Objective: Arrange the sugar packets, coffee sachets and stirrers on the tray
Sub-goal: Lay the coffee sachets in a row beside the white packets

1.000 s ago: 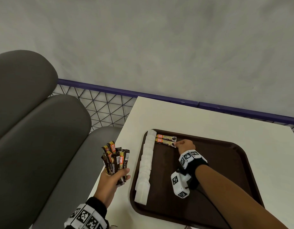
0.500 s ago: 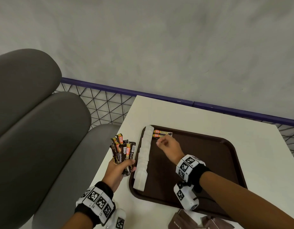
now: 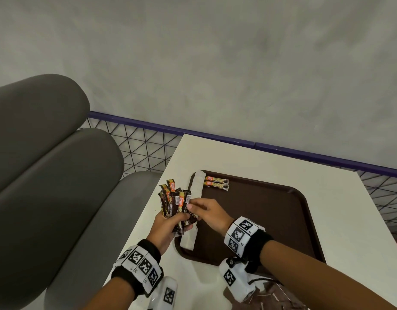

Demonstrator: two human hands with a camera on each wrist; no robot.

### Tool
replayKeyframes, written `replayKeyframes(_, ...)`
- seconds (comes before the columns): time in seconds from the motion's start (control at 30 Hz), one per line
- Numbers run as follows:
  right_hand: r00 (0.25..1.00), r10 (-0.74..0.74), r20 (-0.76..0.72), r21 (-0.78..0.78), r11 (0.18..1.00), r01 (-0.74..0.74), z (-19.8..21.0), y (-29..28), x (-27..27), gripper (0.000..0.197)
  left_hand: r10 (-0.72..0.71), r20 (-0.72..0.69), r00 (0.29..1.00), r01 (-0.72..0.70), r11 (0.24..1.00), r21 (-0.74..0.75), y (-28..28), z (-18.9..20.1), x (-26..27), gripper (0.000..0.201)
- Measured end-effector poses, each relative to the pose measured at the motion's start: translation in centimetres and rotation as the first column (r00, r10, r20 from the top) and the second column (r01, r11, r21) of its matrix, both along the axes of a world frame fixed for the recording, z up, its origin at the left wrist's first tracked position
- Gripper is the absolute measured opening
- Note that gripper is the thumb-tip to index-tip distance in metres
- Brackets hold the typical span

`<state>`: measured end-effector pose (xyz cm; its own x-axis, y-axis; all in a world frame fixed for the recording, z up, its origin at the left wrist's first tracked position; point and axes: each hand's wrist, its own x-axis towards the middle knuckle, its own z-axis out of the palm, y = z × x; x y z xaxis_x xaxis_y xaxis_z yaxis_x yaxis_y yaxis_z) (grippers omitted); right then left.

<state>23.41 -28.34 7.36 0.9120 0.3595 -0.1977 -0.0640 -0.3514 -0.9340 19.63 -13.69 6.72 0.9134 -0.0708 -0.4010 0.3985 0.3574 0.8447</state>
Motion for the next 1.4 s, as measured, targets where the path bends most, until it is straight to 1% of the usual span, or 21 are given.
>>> replayKeyframes(0.07, 1.0, -0.025, 0.009, 0.019, 1.0, 0.025, 0.1, 0.0, -0.3, 0.029, -0.015, 0.009, 1.0, 0.015, 1.0, 0.012, 0.0, 0.3, -0.1, 0.038)
replayKeyframes(0.13, 0.997, -0.072, -0.02, 0.061, 0.995, 0.073, 0.3, -0.2, -0.4, 0.021, -0.028, 0.02, 0.999, 0.028, 0.999, 0.026, 0.0, 0.4, -0.2, 0.036)
replayKeyframes(0.2, 0.988, -0.127, -0.093, 0.156, 0.978, 0.14, 0.6, -0.7, -0.4, 0.009, -0.024, 0.028, 0.999, 0.022, 0.999, 0.05, 0.0, 0.5, -0.3, 0.035)
replayKeyframes(0.27, 0.964, -0.158, -0.213, 0.273, 0.938, 0.213, 1.1, -1.2, -0.5, 0.008, 0.011, 0.03, 0.999, -0.013, 0.998, 0.068, 0.2, 0.3, -0.2, 0.033)
replayKeyframes(0.33, 0.951, -0.143, -0.274, 0.303, 0.926, 0.227, 1.6, -1.8, -0.5, 0.009, 0.06, 0.029, 0.998, -0.062, 0.995, 0.075, 0.5, 0.0, -0.1, 0.032)
replayKeyframes(0.47, 0.963, -0.122, -0.239, 0.254, 0.95, 0.183, 1.8, -2.5, -0.5, 0.006, 0.094, 0.051, 0.994, -0.098, 0.991, 0.086, 0.9, -0.1, 0.1, 0.026)
replayKeyframes(0.53, 0.973, -0.133, -0.19, 0.221, 0.96, 0.174, 1.6, -2.7, -0.4, 0.003, 0.097, 0.065, 0.993, -0.102, 0.991, 0.081, 1.0, 0.2, 0.3, 0.02)
replayKeyframes(0.67, 0.988, -0.152, 0.013, 0.08, 0.985, 0.15, 1.2, -2.8, -0.1, 0.02, 0.104, 0.079, 0.991, -0.11, 0.99, 0.086, 0.9, 0.3, 0.8, 0.018)
replayKeyframes(0.73, 0.99, -0.124, 0.067, 0.038, 0.992, 0.121, 1.1, -2.9, -0.2, 0.026, 0.101, 0.079, 0.992, -0.108, 0.99, 0.093, 0.8, 0.3, 0.9, 0.015)
replayKeyframes(0.83, 0.989, -0.099, 0.107, -0.003, 0.995, 0.1, 1.1, -2.8, -0.3, 0.028, 0.101, 0.069, 0.992, -0.108, 0.989, 0.103, 0.7, 0.3, 1.0, 0.02)
replayKeyframes(0.9, 0.985, -0.104, 0.135, 0.003, 0.995, 0.104, 1.3, -2.7, -0.5, 0.03, 0.096, 0.063, 0.993, -0.102, 0.988, 0.112, 0.5, 0.2, 1.0, 0.027)
replayKeyframes(0.97, 0.983, -0.101, 0.155, 0.015, 0.995, 0.1, 1.3, -2.5, -0.6, 0.032, 0.086, 0.065, 0.994, -0.094, 0.987, 0.133, 0.4, 0.1, 1.0, 0.029)
replayKeyframes(1.03, 0.986, -0.084, 0.147, 0.021, 0.996, 0.082, 1.2, -2.5, -0.6, 0.032, 0.078, 0.072, 0.994, -0.089, 0.981, 0.173, 0.2, -0.1, 1.0, 0.028)
replayKeyframes(1.1, 0.99, -0.092, 0.105, 0.046, 0.995, 0.088, 0.9, -2.6, -0.7, 0.03, 0.089, 0.073, 0.993, -0.101, 0.977, 0.187, 0.2, -0.2, 1.1, 0.029)
replayKeyframes(1.2, 0.982, -0.186, 0.043, 0.078, 0.98, 0.182, 0.3, -3.3, -0.5, 0.028, 0.118, 0.074, 0.99, -0.131, 0.971, 0.202, 0.3, -0.3, 1.3, 0.041)
replayKeyframes(1.23, 0.976, -0.218, 0.023, 0.069, 0.974, 0.216, 0.1, -3.7, -0.4, 0.025, 0.129, 0.078, 0.989, -0.142, 0.969, 0.2, 0.3, -0.3, 1.3, 0.041)
replayKeyframes(1.33, 0.963, -0.265, -0.053, 0.064, 0.961, 0.268, -0.8, -4.8, -0.1, 0.011, 0.153, 0.071, 0.986, -0.164, 0.969, 0.187, 0.4, -0.6, 1.6, 0.031)
replayKeyframes(1.4, 0.958, -0.264, -0.108, 0.098, 0.956, 0.275, -1.4, -5.4, 0.1, 0.008, 0.145, 0.057, 0.988, -0.153, 0.971, 0.185, 0.3, -0.9, 1.7, 0.038)
